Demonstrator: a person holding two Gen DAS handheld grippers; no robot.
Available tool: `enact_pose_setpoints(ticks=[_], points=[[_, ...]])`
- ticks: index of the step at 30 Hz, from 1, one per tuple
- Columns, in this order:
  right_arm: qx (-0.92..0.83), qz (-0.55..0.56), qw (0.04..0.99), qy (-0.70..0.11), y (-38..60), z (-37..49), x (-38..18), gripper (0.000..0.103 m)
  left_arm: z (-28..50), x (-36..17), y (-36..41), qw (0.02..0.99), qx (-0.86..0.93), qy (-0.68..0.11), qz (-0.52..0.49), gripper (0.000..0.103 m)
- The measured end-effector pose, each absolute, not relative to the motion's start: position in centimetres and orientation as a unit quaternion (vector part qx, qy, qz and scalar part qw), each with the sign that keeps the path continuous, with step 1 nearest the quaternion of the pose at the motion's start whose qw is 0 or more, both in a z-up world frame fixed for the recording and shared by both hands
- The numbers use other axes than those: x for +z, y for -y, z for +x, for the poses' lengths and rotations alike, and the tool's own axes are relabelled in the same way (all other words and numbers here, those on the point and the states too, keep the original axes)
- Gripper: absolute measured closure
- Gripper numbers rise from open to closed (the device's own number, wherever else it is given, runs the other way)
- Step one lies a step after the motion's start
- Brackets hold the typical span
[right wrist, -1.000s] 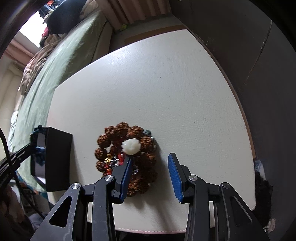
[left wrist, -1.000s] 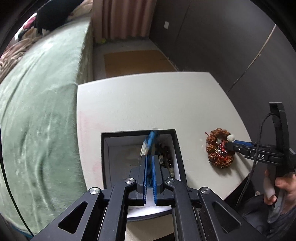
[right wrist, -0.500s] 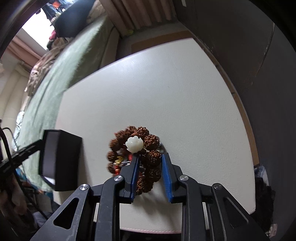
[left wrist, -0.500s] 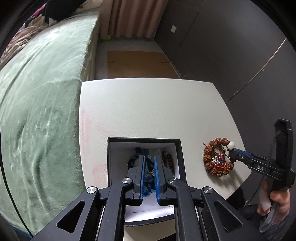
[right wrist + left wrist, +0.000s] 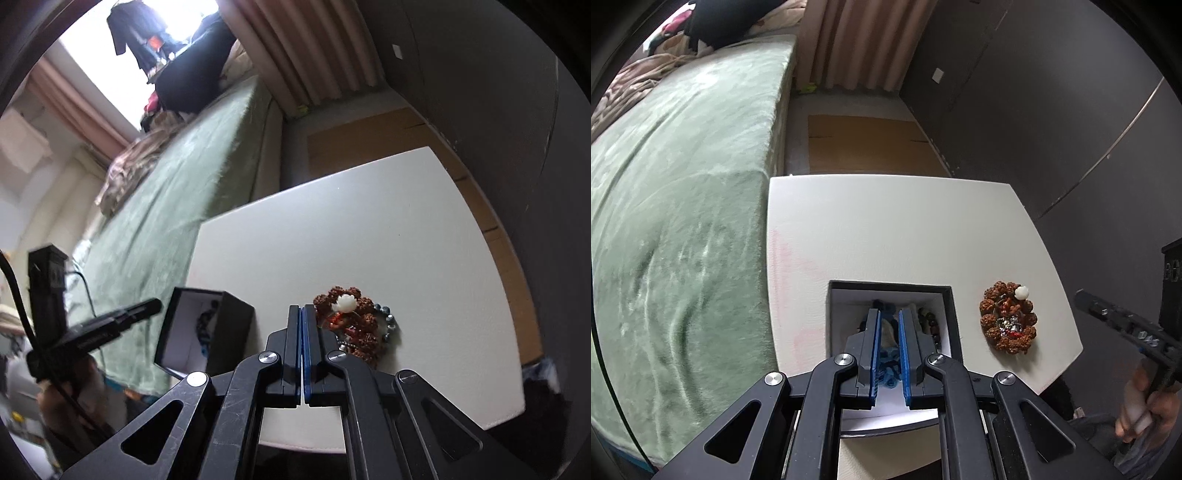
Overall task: Organize jewelry
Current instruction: 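Grasp the brown bead bracelet with white lotus using the right tool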
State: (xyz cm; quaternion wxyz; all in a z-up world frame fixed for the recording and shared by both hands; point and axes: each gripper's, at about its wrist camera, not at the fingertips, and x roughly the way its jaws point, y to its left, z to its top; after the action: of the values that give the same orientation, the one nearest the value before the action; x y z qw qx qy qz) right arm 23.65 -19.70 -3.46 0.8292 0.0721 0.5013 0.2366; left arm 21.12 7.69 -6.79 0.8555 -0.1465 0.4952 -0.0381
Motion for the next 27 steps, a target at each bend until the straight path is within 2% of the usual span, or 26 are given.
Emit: enact_pose_setpoints(ticks=[4,5,6,8,13,14,15,20,21,22,23,25,27], points=[[0.177,0.036,0.815,-0.551,18.9,25.1,-6.3,0.099,21.0,-6.7,-8.1,0.855,-0.038,-0.496,-0.145,0.093],[0.168,0.028,0.81,-0.561,18.9,25.5,-7.0,0.094,20.9,-6.7,-8.2,0.856,-0.038,-0.496,-0.145,0.093],[0.161,0.025,0.808,-0.566,18.9,25.8,-7.6,0.08,20.8,-6.7,-8.3,0.856,-0.037,-0.495,-0.145,0.093],[0.151,0.024,0.801,-0.578,19.2,26.3,-8.9,0.061,20.8,-6.7,-8.6,0.856,-0.036,-0.494,-0.147,0.093],[0.146,0.038,0.779,-0.609,19.0,27.2,-11.5,0.064,21.2,-6.8,-9.1,0.855,-0.033,-0.494,-0.156,0.093],[0.147,0.038,0.776,-0.612,18.9,27.3,-11.8,0.078,21.2,-6.7,-9.1,0.855,-0.034,-0.493,-0.157,0.093],[0.144,0.034,0.777,-0.612,18.8,27.4,-11.9,0.082,21.2,-6.6,-9.1,0.855,-0.036,-0.492,-0.158,0.094],[0.179,0.052,0.809,-0.557,18.1,25.7,-8.1,0.083,21.1,-6.4,-9.1,0.856,-0.042,-0.489,-0.163,0.092],[0.188,0.059,0.813,-0.547,17.9,25.2,-7.2,0.083,21.0,-6.4,-9.1,0.854,-0.043,-0.491,-0.167,0.088],[0.197,0.064,0.815,-0.54,17.7,24.8,-6.7,0.083,21.0,-6.4,-9.2,0.852,-0.043,-0.492,-0.171,0.071],[0.206,0.067,0.817,-0.534,17.5,24.4,-6.1,0.083,20.9,-6.4,-9.3,0.853,-0.042,-0.49,-0.175,0.049],[0.218,0.068,0.822,-0.522,16.6,23.5,-5.1,0.083,20.7,-6.0,-9.5,0.859,-0.037,-0.478,-0.178,0.032],[0.23,0.067,0.829,-0.505,15.7,22.8,-3.9,0.083,20.4,-5.5,-9.7,0.864,-0.035,-0.47,-0.178,0.031]])
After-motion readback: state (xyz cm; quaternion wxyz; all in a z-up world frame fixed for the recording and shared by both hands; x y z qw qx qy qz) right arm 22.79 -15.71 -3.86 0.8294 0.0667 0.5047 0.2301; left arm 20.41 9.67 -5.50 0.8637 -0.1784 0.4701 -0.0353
